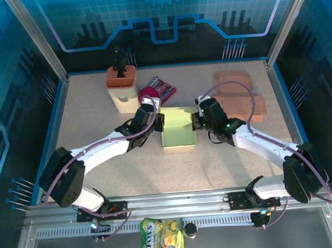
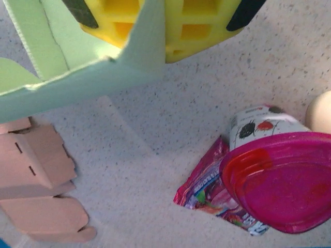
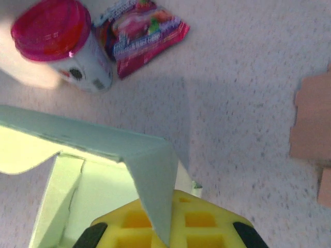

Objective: Fold the paper box

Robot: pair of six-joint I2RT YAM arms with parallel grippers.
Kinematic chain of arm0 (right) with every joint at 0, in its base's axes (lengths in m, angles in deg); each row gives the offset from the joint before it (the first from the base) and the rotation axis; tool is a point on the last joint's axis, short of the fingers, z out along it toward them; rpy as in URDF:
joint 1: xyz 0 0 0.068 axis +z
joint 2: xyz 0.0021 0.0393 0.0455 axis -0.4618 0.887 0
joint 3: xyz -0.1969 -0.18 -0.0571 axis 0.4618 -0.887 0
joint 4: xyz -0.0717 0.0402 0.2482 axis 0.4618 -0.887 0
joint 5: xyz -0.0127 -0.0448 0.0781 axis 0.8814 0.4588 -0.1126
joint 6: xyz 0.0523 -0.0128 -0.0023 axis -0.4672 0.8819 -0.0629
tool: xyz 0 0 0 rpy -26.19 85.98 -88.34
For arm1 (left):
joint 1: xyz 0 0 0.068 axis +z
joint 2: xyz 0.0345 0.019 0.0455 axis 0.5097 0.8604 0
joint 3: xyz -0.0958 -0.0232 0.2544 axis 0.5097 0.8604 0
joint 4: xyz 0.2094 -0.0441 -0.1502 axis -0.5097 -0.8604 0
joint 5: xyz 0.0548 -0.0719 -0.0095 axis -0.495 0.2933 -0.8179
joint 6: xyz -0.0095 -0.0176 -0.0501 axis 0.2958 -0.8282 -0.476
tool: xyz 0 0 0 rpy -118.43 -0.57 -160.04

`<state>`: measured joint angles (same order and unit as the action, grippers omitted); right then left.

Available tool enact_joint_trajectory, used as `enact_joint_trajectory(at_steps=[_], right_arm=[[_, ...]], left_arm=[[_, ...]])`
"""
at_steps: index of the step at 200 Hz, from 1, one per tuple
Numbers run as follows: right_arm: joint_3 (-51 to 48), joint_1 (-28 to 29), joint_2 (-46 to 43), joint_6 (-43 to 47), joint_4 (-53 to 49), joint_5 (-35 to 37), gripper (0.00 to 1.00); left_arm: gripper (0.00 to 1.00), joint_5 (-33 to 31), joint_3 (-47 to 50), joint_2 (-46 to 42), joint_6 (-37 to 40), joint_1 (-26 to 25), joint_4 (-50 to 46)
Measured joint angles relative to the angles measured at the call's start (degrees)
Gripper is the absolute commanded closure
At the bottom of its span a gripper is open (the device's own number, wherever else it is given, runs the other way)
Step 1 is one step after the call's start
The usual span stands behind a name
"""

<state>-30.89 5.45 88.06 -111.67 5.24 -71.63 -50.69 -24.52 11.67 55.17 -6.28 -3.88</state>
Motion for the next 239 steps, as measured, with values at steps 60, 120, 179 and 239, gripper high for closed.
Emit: enact_joint_trajectory(at_steps=[60, 120, 179, 239], right_arm=[[-10.32, 0.00, 1.68, -0.31, 23.85, 2.86, 1.00], [-16.70, 0.00, 6.21, 0.70, 39.15, 2.80, 1.00], [-19.54, 0.00, 6.08, 1.75, 42.84, 3.37, 1.00], [-20.33, 0.44, 4.11, 4.52, 42.27, 4.39, 1.00]], left_arm=[[1.00, 0.87, 7.74, 3.91, 2.45, 0.02, 20.48], [1.00, 0.37, 12.28, 7.32, 1.88, -0.28, 32.41], [1.00, -8.22, 12.24, 7.56, -2.32, -5.29, 32.33], [1.00, -14.78, 11.34, 9.18, -2.49, -7.50, 35.15]])
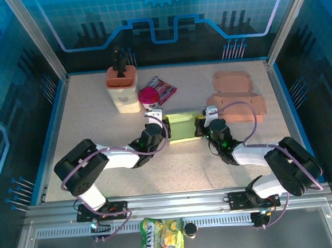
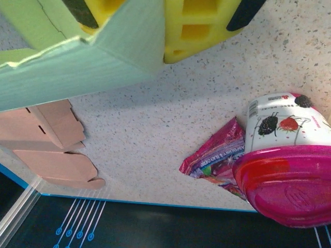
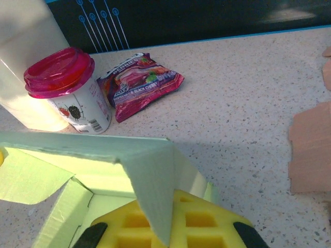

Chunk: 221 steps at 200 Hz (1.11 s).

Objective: Fold the paper box

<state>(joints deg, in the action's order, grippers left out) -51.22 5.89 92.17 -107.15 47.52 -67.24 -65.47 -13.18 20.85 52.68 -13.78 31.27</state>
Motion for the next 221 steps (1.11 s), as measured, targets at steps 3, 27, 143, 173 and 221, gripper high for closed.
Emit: enact_joint_trajectory(at_steps=[3, 27, 143, 173, 221], right_arm=[[0.00, 0.00, -0.13, 0.28, -0.02, 0.09, 1.00], [0.00, 0.00, -0.46, 1.73, -0.11, 0.68, 1.00], [1.03, 0.37, -3.43, 3.21, -9.53, -1.20, 0.81], [1.66, 0.39, -6.25, 2.21, -14.34, -2.12, 0.73], [5.31, 0.66, -10.54, 0.00, -26.88, -5.79, 0.41]], left_arm=[[1.00, -0.13, -0.26, 0.24, 0.31, 0.00, 0.37], [1.00, -1.44, -1.05, 2.58, 2.03, 0.00, 5.09], [1.00, -1.53, 3.17, 10.80, 4.52, -1.11, 22.03], [1.00, -1.95, 3.91, 11.30, 4.55, -1.88, 23.89], [1.00, -3.74, 4.13, 11.65, 5.44, -3.54, 25.00]])
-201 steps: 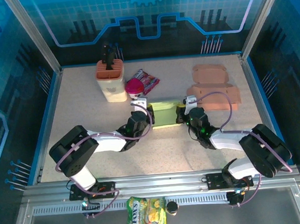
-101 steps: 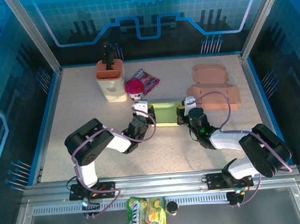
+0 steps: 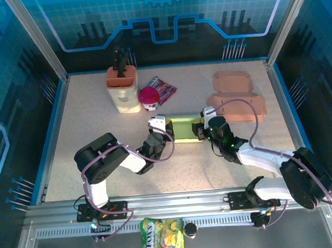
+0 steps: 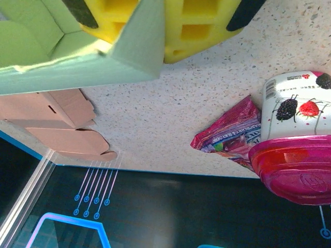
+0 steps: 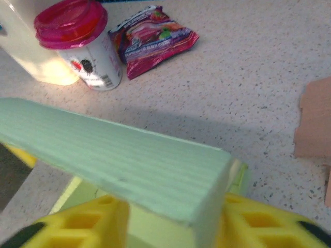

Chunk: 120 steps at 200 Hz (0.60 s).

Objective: Fold the paper box

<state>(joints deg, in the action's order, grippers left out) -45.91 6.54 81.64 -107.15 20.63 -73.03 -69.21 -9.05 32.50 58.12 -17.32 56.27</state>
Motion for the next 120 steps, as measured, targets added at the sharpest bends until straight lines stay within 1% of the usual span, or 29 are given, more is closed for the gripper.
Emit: enact_joint_trajectory(at_steps=[23, 56, 89, 105, 120], right_arm=[[0.52, 0.31, -4.42, -2.71, -6.21, -2.64, 0.28], [1.40, 0.52, -10.32, -6.40, -15.87, -7.54, 0.14], [5.66, 0.50, -14.05, -9.73, -26.16, -12.02, 0.06], [7.82, -0.11, -16.41, -11.87, -30.27, -14.58, 0.05], [10.08, -1.97, -18.40, -14.05, -33.35, -17.88, 0.05]], left_arm=[[1.00, -0.20, 0.00, 0.00, 0.50, -0.57, 0.00], [1.00, -0.33, 0.00, 0.00, 0.90, -0.96, -0.02], [1.00, -0.35, -0.02, -0.02, 1.49, -0.96, -0.37], [1.00, -0.37, -0.02, -0.20, 2.08, -0.96, -0.46], [1.00, -0.37, -0.02, -0.28, 2.36, -0.96, -0.48]])
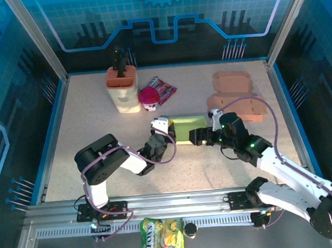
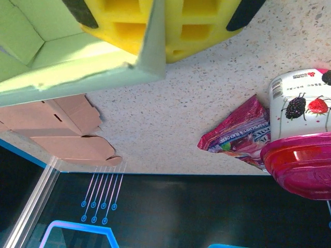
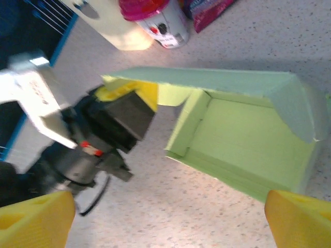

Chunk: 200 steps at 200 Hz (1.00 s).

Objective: Fold the paper box

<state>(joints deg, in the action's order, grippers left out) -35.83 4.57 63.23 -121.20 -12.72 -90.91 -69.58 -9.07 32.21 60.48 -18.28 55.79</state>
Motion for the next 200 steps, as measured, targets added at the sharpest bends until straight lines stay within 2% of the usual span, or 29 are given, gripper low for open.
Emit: enact_joint_trajectory(at_steps=[24, 50, 76, 90, 114, 138, 200], right_arm=[[4.59, -5.18, -0.24, -3.43, -3.93, -6.56, 0.08], [9.77, -13.57, 2.80, -6.43, -6.95, -13.92, 0.13], [14.67, -22.45, 9.77, -8.24, -8.44, -20.63, 0.21], [17.14, -25.38, 15.17, -8.44, -8.76, -23.61, 0.25], [21.33, -26.49, 25.20, -7.41, -10.97, -27.15, 0.31], [21.59, -26.45, 31.06, -6.78, -12.33, -28.81, 0.34], [19.58, -26.08, 34.97, -6.80, -10.93, -31.08, 0.43]], left_arm=[[1.00, -0.20, 0.00, -0.17, 0.68, 0.00, -0.15], [1.00, -0.42, 0.00, -0.35, 1.51, 0.00, -0.17], [1.00, -0.39, -0.13, -0.39, 2.12, 0.00, -0.39], [1.00, -0.42, -0.44, -0.39, 2.80, 0.00, -0.52], [1.00, -0.39, -1.16, -0.42, 3.61, 0.00, -0.83], [1.00, -0.39, -1.88, -0.44, 4.31, 0.07, -1.09], [1.00, 0.26, -2.80, -0.44, 4.28, 0.39, -1.88]])
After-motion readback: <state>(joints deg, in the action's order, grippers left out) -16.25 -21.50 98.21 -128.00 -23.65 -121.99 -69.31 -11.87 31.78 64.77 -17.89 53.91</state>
